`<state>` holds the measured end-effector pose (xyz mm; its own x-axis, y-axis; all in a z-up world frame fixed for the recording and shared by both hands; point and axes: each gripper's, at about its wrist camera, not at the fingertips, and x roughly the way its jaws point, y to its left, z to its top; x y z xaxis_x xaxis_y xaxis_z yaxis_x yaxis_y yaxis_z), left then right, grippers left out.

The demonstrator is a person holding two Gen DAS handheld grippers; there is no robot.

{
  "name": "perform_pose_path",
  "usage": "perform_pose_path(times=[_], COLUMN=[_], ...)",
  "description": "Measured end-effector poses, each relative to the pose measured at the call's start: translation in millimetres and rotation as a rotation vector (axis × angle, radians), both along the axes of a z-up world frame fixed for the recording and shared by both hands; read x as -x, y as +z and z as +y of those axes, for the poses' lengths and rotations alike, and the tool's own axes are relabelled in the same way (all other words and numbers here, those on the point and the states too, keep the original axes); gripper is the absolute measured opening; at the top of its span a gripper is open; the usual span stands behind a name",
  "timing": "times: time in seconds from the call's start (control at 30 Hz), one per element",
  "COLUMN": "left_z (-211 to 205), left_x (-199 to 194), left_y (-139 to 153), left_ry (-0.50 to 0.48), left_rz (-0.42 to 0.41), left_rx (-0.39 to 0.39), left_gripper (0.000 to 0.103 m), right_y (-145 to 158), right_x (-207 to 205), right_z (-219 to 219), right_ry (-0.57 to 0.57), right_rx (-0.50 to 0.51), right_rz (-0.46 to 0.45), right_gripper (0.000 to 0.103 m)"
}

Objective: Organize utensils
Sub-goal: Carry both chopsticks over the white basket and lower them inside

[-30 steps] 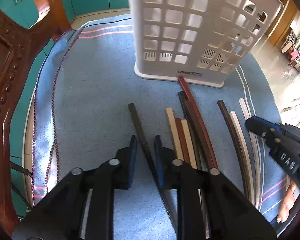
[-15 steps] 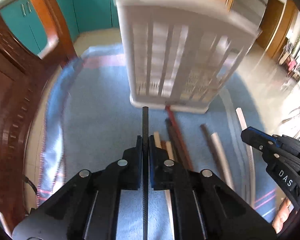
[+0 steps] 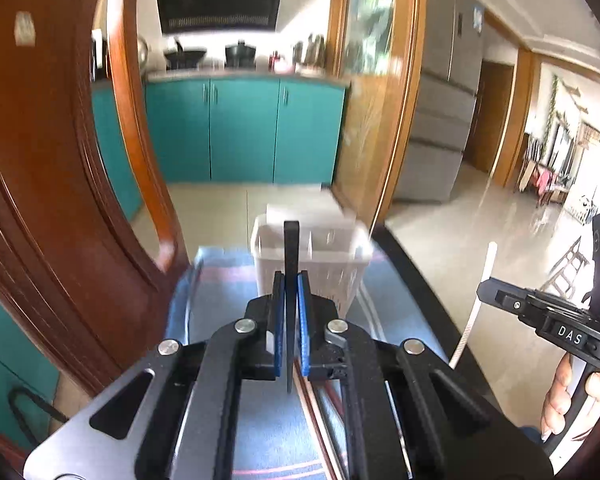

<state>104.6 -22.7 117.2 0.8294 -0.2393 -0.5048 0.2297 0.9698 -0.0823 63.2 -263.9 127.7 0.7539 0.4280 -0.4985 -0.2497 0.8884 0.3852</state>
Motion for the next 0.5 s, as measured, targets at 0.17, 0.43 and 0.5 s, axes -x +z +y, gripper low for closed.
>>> perform_pose_path(times=[0.17,0.43,0.5], left_z=[11,33,34], left_x=[-3,-51,-63], left_y=[63,90,86], left_ry=[0.034,0.104,0.120], left_rz=[-0.129,-0.220,-0.219], left_rx=[0.087,0.268,0.282], left_gripper=[0.007,0.007,0.007], right_y=[50,99,88], right_x=[-20,-50,-63], right_z=[-4,-4,1], right_ry=[-0.053,-0.289,-0.317], right_rx=[-0.059,-0.098,-0.087], right_rz=[-0.099,-0.358,-0.378], right_gripper=[0.007,0.007,0.007])
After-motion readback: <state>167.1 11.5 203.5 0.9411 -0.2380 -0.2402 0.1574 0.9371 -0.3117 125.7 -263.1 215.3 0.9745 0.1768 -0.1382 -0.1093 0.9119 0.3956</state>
